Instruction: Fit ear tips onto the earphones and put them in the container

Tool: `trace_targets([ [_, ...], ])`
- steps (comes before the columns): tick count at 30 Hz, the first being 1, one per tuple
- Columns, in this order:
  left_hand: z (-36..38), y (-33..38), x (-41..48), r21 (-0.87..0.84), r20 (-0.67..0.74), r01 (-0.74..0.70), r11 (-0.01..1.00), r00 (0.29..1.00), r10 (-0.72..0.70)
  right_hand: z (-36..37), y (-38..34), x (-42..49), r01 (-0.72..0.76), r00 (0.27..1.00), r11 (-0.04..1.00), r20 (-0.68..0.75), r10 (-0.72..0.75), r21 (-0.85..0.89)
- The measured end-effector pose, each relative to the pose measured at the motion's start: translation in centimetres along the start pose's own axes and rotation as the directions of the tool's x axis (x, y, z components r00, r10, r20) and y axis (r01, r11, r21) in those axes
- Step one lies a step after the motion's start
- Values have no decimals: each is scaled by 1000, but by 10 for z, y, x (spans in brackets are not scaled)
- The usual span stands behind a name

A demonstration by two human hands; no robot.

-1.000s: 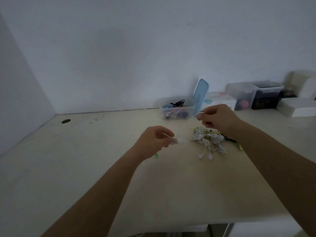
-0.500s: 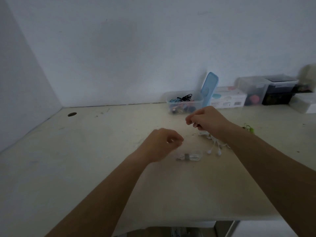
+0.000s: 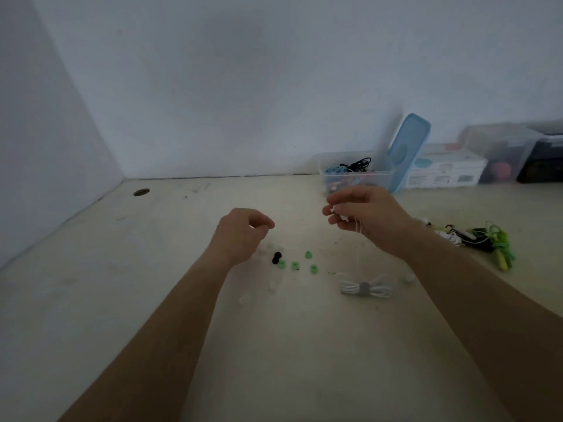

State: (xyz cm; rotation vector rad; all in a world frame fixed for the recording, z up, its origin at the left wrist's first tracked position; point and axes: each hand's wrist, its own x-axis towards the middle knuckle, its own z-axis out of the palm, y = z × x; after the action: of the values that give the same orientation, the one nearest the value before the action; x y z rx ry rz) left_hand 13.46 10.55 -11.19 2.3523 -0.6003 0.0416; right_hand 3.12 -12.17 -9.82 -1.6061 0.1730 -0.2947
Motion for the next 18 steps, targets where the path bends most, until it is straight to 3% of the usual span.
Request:
trace_targets([
  [5, 4, 0, 4, 165, 109, -27, 986, 994, 9, 10, 10, 4, -28, 999, 995, 34, 25, 93],
  [18, 10, 13, 4, 330, 145, -80, 940, 989, 33, 8, 17, 2, 24, 1000, 997, 13, -25, 74],
])
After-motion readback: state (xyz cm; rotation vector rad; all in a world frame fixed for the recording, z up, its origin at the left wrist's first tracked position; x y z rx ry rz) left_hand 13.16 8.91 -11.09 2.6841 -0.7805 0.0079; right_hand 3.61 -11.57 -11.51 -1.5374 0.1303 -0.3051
